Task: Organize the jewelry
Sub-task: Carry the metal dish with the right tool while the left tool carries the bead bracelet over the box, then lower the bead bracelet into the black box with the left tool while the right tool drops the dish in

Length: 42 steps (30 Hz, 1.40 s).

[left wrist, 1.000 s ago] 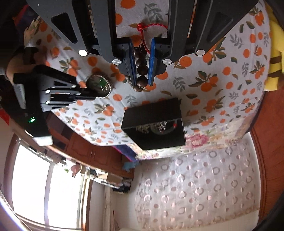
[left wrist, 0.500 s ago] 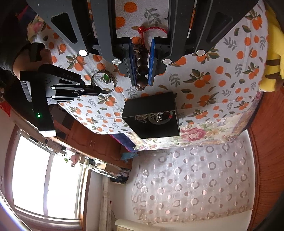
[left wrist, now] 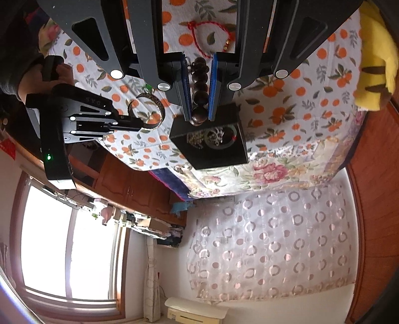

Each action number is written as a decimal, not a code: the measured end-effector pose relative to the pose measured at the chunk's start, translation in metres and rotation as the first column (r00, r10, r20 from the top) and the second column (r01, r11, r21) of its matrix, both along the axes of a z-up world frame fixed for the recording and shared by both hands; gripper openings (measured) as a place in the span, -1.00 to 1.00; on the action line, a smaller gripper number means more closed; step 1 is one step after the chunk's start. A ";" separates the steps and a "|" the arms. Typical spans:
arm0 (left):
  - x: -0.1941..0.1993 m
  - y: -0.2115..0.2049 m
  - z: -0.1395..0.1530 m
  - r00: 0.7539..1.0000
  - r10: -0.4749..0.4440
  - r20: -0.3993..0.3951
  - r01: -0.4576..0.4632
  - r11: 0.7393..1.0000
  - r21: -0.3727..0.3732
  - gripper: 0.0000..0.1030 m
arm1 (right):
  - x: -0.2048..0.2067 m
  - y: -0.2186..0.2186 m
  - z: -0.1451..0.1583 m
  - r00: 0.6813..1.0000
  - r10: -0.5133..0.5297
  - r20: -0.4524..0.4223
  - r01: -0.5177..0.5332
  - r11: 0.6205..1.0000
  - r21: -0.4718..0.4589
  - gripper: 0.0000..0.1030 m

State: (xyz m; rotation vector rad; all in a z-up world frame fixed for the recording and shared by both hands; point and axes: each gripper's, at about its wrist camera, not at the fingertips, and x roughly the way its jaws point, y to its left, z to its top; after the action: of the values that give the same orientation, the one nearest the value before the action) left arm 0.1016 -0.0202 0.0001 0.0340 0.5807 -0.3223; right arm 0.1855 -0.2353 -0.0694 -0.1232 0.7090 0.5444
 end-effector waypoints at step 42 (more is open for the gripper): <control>0.141 -0.012 0.010 1.000 0.007 -0.012 -0.007 1.000 0.023 -0.76 | 0.102 0.020 -0.002 0.996 0.069 0.051 -0.072 0.995 0.062 -0.83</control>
State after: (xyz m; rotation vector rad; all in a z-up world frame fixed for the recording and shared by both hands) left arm 0.2425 -0.0319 0.0098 0.0525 0.5966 -0.3092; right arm 0.2879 -0.2151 -0.0716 -0.1024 0.6411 0.6291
